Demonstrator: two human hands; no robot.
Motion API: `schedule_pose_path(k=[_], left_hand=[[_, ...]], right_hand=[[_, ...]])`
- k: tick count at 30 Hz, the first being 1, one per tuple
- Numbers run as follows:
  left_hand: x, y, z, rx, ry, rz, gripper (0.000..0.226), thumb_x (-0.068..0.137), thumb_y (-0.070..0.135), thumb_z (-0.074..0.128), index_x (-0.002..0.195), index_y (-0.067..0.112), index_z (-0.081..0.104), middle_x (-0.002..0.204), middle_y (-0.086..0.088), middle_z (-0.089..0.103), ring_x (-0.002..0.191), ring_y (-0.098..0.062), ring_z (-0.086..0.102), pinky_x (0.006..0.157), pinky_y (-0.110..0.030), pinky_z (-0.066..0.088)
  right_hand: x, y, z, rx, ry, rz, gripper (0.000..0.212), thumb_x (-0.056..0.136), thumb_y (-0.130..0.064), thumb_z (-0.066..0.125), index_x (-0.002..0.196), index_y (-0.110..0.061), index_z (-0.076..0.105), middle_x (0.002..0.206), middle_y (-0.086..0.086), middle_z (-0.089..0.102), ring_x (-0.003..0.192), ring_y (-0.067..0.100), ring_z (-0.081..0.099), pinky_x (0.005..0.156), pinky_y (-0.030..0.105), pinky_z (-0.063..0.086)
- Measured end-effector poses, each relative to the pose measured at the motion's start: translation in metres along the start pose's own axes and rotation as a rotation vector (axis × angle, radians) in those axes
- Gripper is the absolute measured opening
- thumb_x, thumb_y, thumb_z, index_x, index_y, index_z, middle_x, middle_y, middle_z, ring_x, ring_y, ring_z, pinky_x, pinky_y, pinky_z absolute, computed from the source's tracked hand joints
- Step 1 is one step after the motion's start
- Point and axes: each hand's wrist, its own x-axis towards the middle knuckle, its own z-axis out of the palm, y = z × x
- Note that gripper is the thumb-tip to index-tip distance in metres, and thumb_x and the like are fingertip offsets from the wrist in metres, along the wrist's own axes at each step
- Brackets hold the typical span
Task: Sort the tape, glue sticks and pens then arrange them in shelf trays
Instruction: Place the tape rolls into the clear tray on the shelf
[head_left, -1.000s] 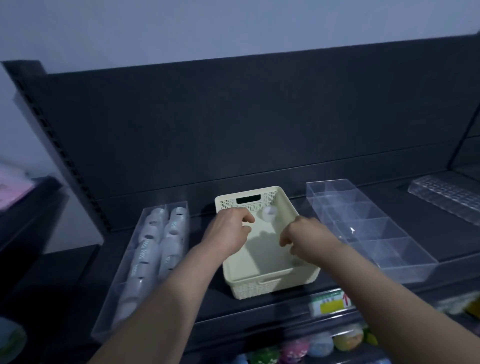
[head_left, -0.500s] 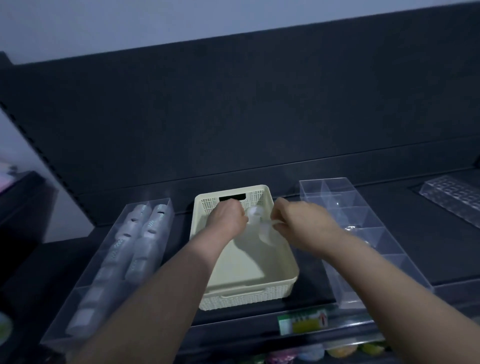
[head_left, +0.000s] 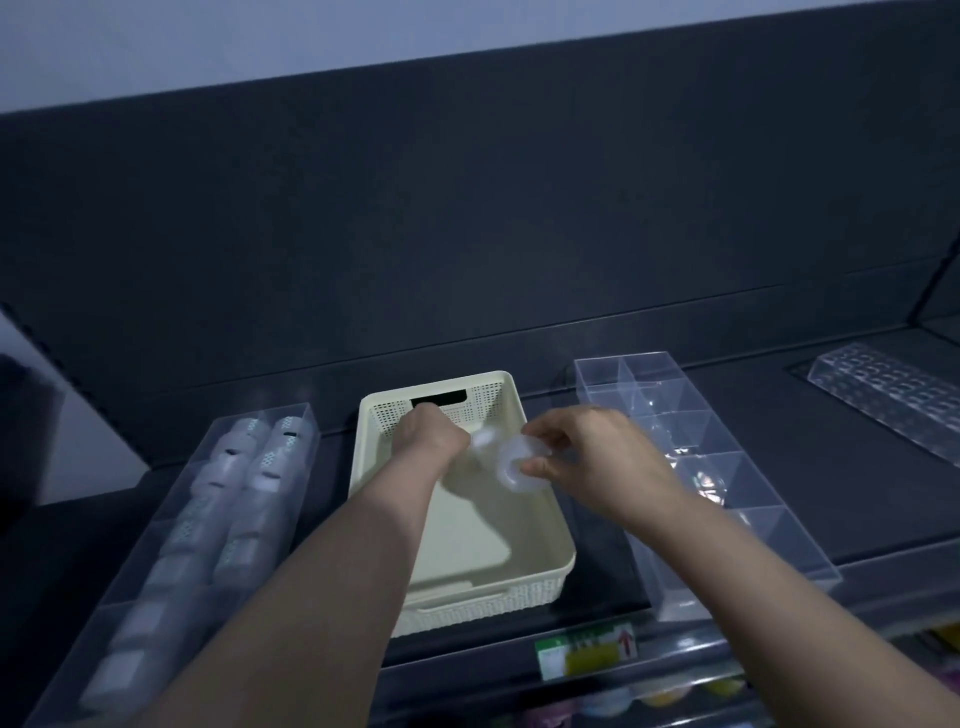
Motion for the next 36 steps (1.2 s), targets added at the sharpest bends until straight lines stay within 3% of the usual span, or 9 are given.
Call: schedule_pose_path(k=[4,9,14,17,21,27,30,36], left_hand=[[0.001,-0.007,-0.003,-0.043,0.019,0.031,0.016,0.078,0.028,0.064,0.077,0.012,0.065,0.089,-0.007,0.072,0.088,-0.029,0.068,0.067,-0.027,0.048],[0.012,-0.006,0.019,-0.030,-0.029,0.128,0.040,0.077,0.050,0.068,0.089,0.011,0.071,0.094,-0.009,0.071,0.094,-0.029,0.064,0.069,-0.028,0.043],[0.009,-0.004,0.027,0.025,-0.047,0.176,0.039,0.072,0.043,0.076,0.093,0.010,0.072,0.099,-0.008,0.071,0.097,-0.028,0.064,0.077,-0.030,0.049],[0.004,-0.015,0.011,0.054,-0.029,0.201,0.025,0.080,0.033,0.069,0.089,0.009,0.067,0.099,-0.010,0.069,0.095,-0.030,0.064,0.071,-0.030,0.045],[-0.007,-0.047,-0.026,-0.118,-0.039,0.224,0.015,0.079,0.022,0.061,0.082,0.009,0.067,0.086,-0.014,0.071,0.081,-0.031,0.069,0.068,-0.035,0.058],[-0.046,-0.128,-0.112,-0.476,-0.002,0.326,0.023,0.066,0.040,0.078,0.076,0.024,0.065,0.079,0.003,0.072,0.082,-0.020,0.069,0.082,-0.042,0.057],[-0.070,-0.175,-0.153,-0.447,0.052,0.359,0.009,0.077,0.028,0.078,0.076,0.024,0.069,0.076,0.005,0.071,0.078,-0.014,0.067,0.079,-0.036,0.054],[-0.094,-0.232,-0.177,-0.103,-0.122,0.362,0.013,0.072,0.023,0.080,0.072,0.028,0.068,0.084,0.011,0.068,0.082,-0.010,0.065,0.075,-0.030,0.055]], right_hand=[[-0.001,-0.010,0.008,-0.037,0.031,0.003,0.040,0.082,-0.050,0.064,0.118,-0.034,0.061,0.107,-0.010,0.065,0.105,0.012,0.057,0.082,0.029,0.046],[-0.011,-0.009,0.013,-0.078,0.060,0.046,0.040,0.084,-0.052,0.061,0.120,-0.035,0.060,0.108,-0.010,0.064,0.105,0.012,0.056,0.081,0.028,0.047],[-0.021,-0.011,0.014,-0.074,0.050,0.070,0.039,0.084,-0.052,0.062,0.119,-0.034,0.061,0.107,-0.011,0.065,0.102,0.011,0.058,0.079,0.027,0.047],[-0.022,-0.019,0.017,-0.089,0.041,0.060,0.039,0.084,-0.051,0.062,0.118,-0.034,0.061,0.107,-0.011,0.064,0.103,0.011,0.057,0.077,0.027,0.045],[-0.021,-0.049,0.027,-0.064,0.055,0.008,0.035,0.084,-0.051,0.062,0.113,-0.032,0.064,0.101,-0.013,0.065,0.097,0.011,0.058,0.078,0.031,0.050],[-0.031,-0.123,0.051,0.048,0.045,-0.095,0.024,0.084,-0.046,0.064,0.103,-0.032,0.065,0.095,-0.017,0.065,0.091,0.004,0.058,0.075,0.028,0.048],[-0.040,-0.157,0.065,0.085,0.040,-0.139,0.019,0.084,-0.042,0.065,0.101,-0.034,0.064,0.098,-0.017,0.063,0.089,0.002,0.057,0.076,0.027,0.048],[-0.053,-0.196,0.086,0.030,0.029,-0.109,0.024,0.081,-0.040,0.066,0.105,-0.036,0.062,0.099,-0.013,0.054,0.092,0.009,0.058,0.078,0.030,0.048]])
